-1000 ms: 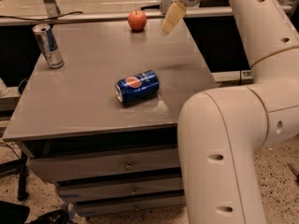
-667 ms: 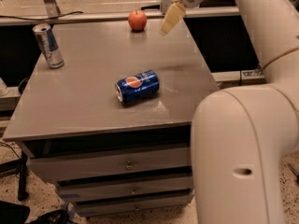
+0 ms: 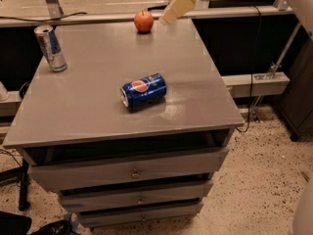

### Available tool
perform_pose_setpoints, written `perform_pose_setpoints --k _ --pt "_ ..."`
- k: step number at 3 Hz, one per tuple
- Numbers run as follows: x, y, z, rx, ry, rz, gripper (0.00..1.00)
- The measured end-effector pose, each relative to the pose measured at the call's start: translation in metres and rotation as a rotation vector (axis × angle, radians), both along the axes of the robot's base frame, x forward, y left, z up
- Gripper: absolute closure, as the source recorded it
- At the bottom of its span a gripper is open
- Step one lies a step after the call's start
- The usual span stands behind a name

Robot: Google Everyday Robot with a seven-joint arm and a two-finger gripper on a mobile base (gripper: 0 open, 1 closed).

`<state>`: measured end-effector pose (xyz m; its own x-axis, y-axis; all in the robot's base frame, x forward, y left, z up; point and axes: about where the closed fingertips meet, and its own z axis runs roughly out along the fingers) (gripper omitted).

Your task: Pick apple

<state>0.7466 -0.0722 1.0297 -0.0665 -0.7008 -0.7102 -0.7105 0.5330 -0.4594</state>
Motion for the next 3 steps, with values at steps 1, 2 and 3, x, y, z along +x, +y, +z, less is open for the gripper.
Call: perform_pose_setpoints --k 1,2,3 --pt "0.000 0.000 0.000 0.000 0.001 -0.001 0.00" --pt "0.020 -0.004 -0.009 0.038 0.033 -0.013 0.00" --pt "0.045 -0.009 -0.028 0.116 0.073 -0.077 0.00"
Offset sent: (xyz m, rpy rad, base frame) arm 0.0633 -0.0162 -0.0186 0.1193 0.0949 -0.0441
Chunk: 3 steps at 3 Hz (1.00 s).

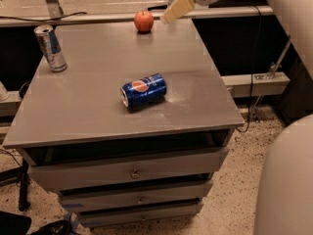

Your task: Pick apple

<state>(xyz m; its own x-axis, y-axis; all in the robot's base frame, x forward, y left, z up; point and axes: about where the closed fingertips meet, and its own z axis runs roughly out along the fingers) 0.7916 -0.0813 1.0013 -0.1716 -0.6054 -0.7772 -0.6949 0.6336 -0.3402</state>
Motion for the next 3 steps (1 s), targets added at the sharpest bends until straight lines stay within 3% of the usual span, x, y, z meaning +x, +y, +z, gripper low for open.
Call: perform_pose_setpoints --k 2,3 --pt "0.026 0.004 -0.041 0.132 0.037 -0.172 0.00" --pt "0.030 0.019 -0.063 0.182 0.053 -0.193 0.00"
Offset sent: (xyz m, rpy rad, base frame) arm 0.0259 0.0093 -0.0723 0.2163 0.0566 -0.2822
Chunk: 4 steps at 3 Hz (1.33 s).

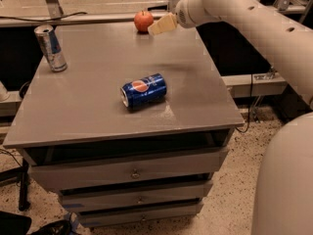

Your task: Pick apple

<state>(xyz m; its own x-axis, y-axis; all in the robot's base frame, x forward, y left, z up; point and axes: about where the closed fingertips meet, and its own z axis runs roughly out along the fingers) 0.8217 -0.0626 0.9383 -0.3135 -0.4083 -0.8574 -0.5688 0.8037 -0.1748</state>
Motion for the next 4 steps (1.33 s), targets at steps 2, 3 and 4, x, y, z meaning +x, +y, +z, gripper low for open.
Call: perform_pose_setpoints --k 2,3,4 --pt "0.025 0.036 -0.031 0.053 0.005 0.039 0.00" --pt "0.045 0.054 -0.036 0.076 -0.015 0.070 0.00" --pt "0.062 0.069 -0.039 0.091 -0.029 0.087 0.00"
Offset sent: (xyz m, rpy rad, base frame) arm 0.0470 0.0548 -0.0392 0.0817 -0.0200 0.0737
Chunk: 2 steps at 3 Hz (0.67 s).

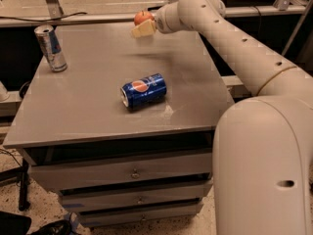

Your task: Pick apple

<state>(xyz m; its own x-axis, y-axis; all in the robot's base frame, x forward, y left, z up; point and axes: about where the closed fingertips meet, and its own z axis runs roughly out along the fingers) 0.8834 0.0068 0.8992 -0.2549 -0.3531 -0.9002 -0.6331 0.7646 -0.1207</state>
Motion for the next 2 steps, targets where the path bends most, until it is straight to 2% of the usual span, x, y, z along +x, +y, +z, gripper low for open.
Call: perform_pose_setpoints --k 2 --pt "0.021 0.022 -0.012 0.010 0.001 0.012 0.00"
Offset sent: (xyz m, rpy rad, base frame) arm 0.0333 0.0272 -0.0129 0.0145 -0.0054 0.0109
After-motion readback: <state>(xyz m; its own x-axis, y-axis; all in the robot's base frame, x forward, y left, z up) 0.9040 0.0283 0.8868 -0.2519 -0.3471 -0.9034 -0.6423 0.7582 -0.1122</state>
